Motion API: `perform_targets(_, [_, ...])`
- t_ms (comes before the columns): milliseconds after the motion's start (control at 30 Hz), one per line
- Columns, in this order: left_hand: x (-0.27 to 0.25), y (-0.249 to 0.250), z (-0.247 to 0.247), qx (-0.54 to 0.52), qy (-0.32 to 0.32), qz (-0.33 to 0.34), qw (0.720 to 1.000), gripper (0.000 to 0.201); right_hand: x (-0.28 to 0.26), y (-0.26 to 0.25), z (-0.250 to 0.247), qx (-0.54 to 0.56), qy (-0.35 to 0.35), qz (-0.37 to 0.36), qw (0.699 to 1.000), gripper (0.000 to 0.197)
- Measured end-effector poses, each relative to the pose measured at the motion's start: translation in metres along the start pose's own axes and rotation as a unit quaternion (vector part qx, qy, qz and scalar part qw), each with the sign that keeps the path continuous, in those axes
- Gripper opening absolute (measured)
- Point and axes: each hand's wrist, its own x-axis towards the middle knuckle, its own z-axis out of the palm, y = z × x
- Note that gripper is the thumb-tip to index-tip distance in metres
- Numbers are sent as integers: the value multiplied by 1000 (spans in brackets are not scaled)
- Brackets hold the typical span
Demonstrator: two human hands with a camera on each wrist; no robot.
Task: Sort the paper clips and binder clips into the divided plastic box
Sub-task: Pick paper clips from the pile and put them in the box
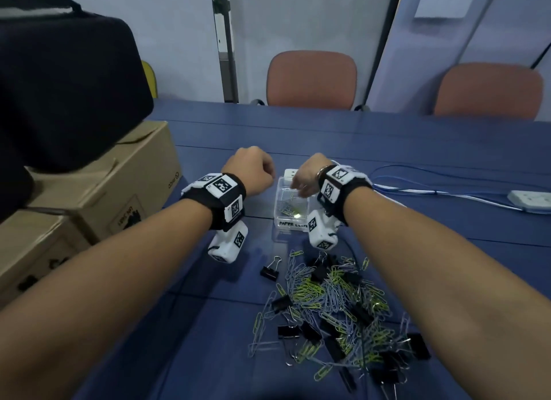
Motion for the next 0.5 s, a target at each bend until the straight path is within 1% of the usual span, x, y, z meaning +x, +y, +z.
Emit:
perform_targets(67, [-6,7,-6,-2,2,11,1000,19,-18,-8,-23,15,7,7,1000,13])
perform_targets(100, [-10,11,-7,-2,2,17,1000,20,-28,-9,-36,16,19,2,1000,9])
perform_targets(200, [-22,29,-7,-5,-4,30,1000,20,-66,2,-75,18,56,-11,998,5])
perform_targets(300, [-38,55,2,-8,-25,48,998,16,-103,30,-101,13,87,-39,995,12])
perform_targets(400, [-60,82,19,-1,-77,75,994,15,-136,62,-107,-10,71,-47,996,12])
perform_targets(500, [-86,103,38,36,-134,112,984,18,-159,91,-97,-99,24,-47,994,9])
